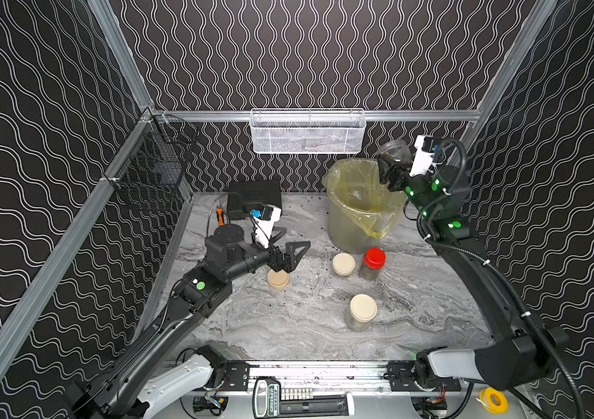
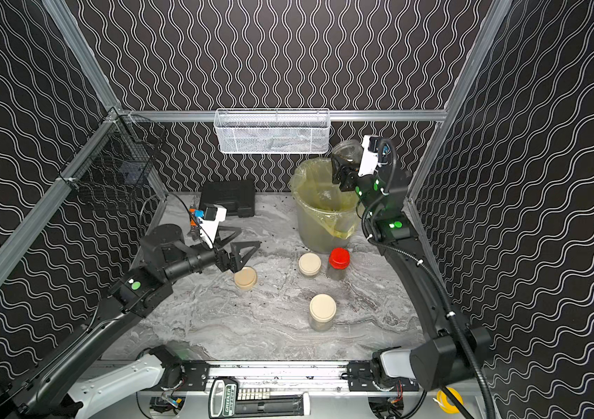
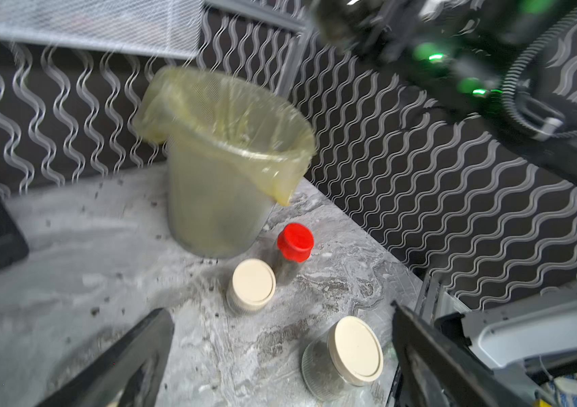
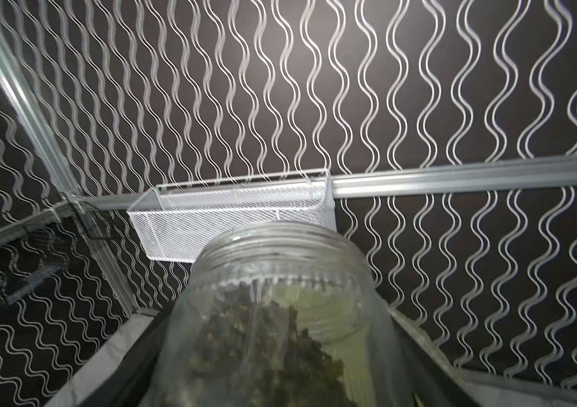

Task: Empty moldy tea leaves from jars
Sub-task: Pour the moldy tea leaves from the jar into the trash bin.

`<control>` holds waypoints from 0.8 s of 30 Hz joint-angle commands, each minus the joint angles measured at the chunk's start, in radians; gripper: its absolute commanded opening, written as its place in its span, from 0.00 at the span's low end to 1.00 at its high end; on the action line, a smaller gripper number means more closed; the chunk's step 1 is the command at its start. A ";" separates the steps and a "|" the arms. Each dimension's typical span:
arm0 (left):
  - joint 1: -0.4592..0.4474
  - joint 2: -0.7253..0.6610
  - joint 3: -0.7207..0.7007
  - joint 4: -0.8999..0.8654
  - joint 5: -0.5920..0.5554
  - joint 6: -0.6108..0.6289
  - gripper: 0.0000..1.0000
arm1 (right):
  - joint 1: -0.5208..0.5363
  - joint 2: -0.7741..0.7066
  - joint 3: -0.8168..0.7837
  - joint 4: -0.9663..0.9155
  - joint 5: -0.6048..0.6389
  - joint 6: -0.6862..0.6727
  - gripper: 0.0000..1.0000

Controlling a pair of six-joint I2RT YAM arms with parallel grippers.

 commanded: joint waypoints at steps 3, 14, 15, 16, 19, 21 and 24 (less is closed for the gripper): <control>0.001 0.079 0.101 -0.135 0.003 0.215 0.99 | -0.030 0.095 0.144 -0.257 -0.048 0.033 0.16; 0.009 0.013 0.033 -0.166 -0.090 0.347 0.99 | -0.047 0.305 0.379 -0.542 -0.125 0.056 0.15; 0.010 0.005 0.024 -0.171 -0.113 0.352 0.99 | -0.047 0.327 0.409 -0.572 -0.128 0.057 0.15; 0.010 -0.003 0.017 -0.173 -0.122 0.350 0.99 | -0.047 0.348 0.439 -0.601 -0.128 0.057 0.15; 0.009 -0.017 0.004 -0.164 -0.114 0.345 0.99 | -0.047 0.386 0.496 -0.661 -0.125 0.057 0.15; 0.010 -0.017 0.009 -0.174 -0.126 0.347 0.99 | -0.046 0.401 0.528 -0.696 -0.126 0.052 0.15; 0.010 -0.026 -0.001 -0.168 -0.133 0.343 0.99 | -0.046 0.423 0.574 -0.753 -0.124 0.032 0.14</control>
